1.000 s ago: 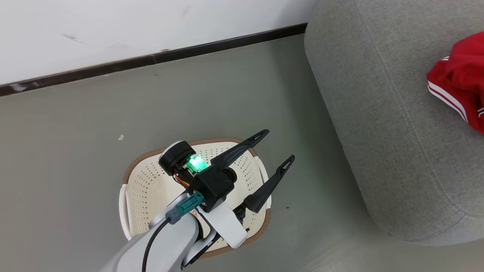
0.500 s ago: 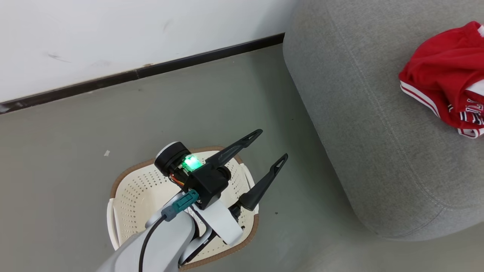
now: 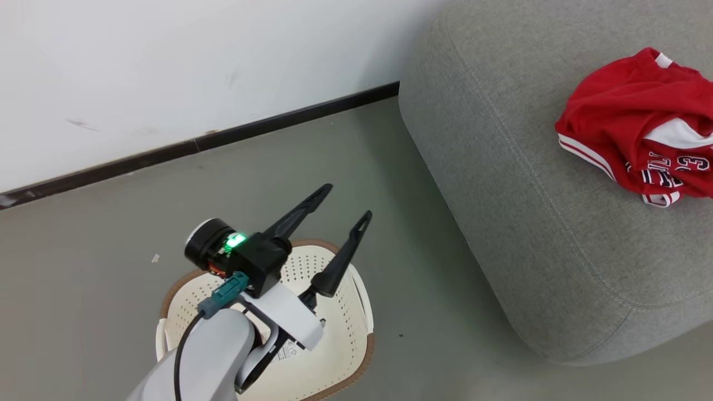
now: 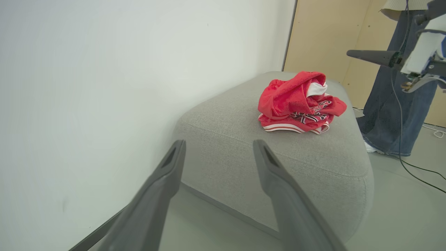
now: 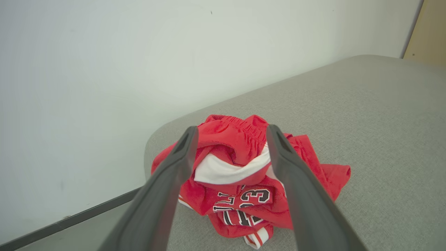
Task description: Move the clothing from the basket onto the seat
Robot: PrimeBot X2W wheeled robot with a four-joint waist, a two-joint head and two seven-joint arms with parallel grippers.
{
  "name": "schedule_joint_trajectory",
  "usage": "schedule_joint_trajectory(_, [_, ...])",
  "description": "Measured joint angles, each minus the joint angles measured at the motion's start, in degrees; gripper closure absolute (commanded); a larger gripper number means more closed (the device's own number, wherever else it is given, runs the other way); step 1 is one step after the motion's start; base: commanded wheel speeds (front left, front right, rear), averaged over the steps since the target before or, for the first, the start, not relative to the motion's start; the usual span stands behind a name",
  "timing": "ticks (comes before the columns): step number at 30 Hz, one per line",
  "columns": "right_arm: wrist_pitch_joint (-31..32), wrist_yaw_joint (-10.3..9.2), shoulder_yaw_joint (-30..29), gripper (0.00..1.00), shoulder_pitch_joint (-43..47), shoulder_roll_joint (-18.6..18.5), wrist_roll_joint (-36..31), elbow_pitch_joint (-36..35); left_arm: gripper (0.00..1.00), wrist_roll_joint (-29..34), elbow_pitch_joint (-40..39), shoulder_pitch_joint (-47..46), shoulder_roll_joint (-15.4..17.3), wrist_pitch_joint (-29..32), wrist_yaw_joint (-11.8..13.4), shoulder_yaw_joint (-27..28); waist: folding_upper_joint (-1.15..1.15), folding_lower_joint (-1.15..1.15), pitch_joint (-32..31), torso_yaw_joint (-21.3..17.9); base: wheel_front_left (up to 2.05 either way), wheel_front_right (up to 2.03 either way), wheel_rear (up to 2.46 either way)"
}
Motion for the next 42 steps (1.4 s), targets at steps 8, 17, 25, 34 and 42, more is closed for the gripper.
schedule_joint_trajectory(8, [-0.08,0.0,5.17,0.0,-0.02,2.08,-3.74,-5.77,0.0,-0.96,2.2,3.58,0.41,-0.43,4.66,5.61,0.0,0.0,-3.15,0.9,0.0,0.0,0.0])
schedule_joint_trajectory(17, [-0.09,0.0,9.88,0.0,-0.03,4.66,-6.19,-7.81,0.0,-2.46,4.31,8.01,0.76,-0.49,8.98,10.59,0.0,0.0,-6.28,2.89,0.0,0.0,0.0])
schedule_joint_trajectory(25, [-0.09,0.0,12.61,0.0,1.31,6.53,-9.1,-8.01,0.0,-2.8,4.23,12.31,0.65,-0.51,13.0,16.49,0.0,0.0,-9.2,5.21,0.0,0.0,0.0])
schedule_joint_trajectory(34, [-0.09,0.0,12.79,0.0,5.78,10.24,-11.35,-8.04,0.0,-2.18,3.27,17.8,0.62,-0.51,16.94,21.3,0.0,0.0,-12.55,8.18,0.0,0.0,0.0])
schedule_joint_trajectory(42, [-0.09,0.0,11.69,0.0,10.29,13.41,-12.69,-8.5,0.0,-1.25,2.32,21.45,-0.02,-0.51,18.08,22.51,0.0,0.0,-15.04,10.42,0.0,0.0,0.0])
